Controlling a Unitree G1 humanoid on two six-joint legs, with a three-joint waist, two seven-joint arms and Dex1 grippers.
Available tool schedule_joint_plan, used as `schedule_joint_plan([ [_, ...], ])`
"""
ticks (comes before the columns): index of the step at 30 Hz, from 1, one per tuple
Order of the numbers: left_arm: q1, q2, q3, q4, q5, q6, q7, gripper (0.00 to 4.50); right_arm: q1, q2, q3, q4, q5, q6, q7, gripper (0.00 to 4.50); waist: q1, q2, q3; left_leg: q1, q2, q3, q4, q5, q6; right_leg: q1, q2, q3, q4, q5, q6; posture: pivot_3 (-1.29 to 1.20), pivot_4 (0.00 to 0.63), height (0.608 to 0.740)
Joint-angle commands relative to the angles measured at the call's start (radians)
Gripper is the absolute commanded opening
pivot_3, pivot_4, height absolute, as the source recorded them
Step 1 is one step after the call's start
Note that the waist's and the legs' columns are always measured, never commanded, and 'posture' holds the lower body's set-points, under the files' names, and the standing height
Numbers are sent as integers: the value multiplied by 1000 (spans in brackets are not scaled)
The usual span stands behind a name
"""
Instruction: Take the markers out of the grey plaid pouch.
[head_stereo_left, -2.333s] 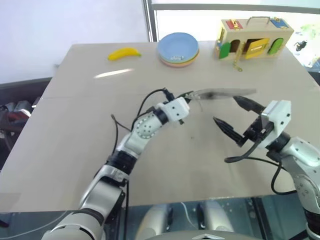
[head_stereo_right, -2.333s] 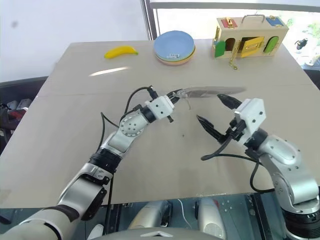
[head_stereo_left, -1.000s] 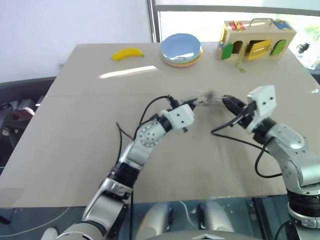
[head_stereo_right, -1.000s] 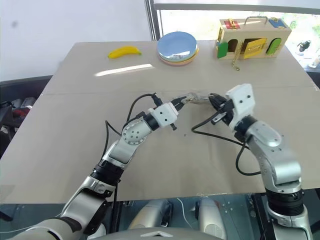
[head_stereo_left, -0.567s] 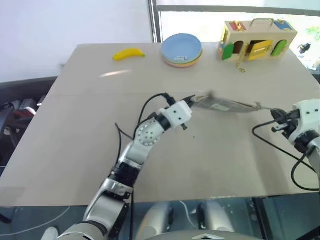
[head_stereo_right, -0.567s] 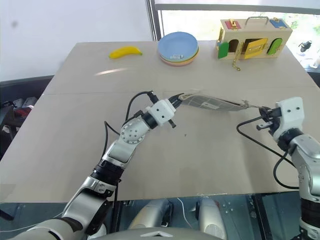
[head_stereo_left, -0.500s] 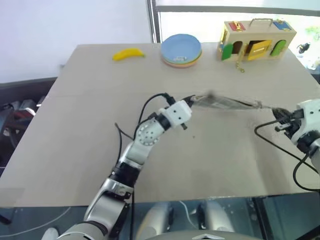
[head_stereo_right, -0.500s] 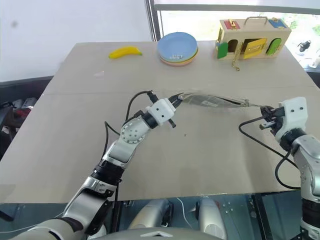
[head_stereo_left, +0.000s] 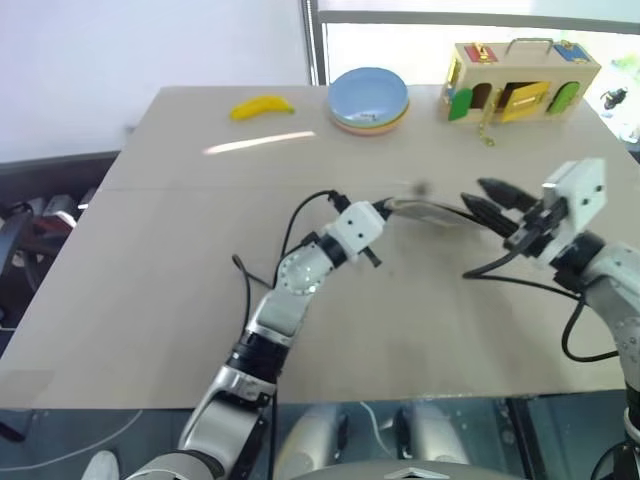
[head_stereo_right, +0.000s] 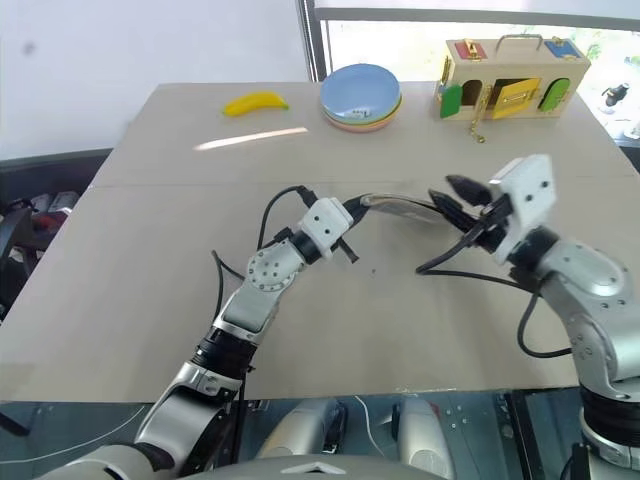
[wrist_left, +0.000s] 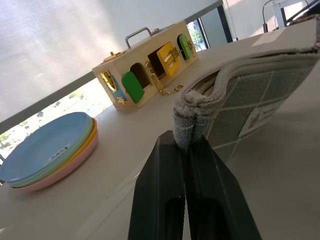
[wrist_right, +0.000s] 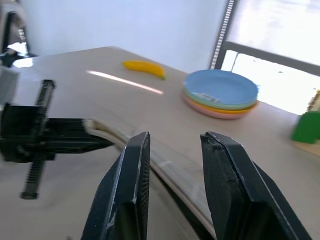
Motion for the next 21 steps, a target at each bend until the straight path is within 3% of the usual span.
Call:
schedule_joint_plan([
  [1, 13, -18, -7, -78, -22, 18, -8, 0, 2, -11, 49, 27, -81, -50, -4, 54, 0, 0, 0, 0, 0, 0, 0, 0, 0, 0, 0, 0, 0, 0, 0, 0, 150, 740],
  [12, 26, -21, -4, -113, -28, 52, -11, 0, 91, -31, 48, 177, -227, -173, 26, 54, -3, 0, 0, 0, 0, 0, 0, 0, 0, 0, 0, 0, 0, 0, 0, 0, 150, 740],
  [21, 23, -29, 5, -122, -41, 105, -8, 0, 105, -75, 120, 209, -398, -337, 46, 54, -2, 0, 0, 0, 0, 0, 0, 0, 0, 0, 1, 0, 0, 0, 0, 0, 150, 740],
])
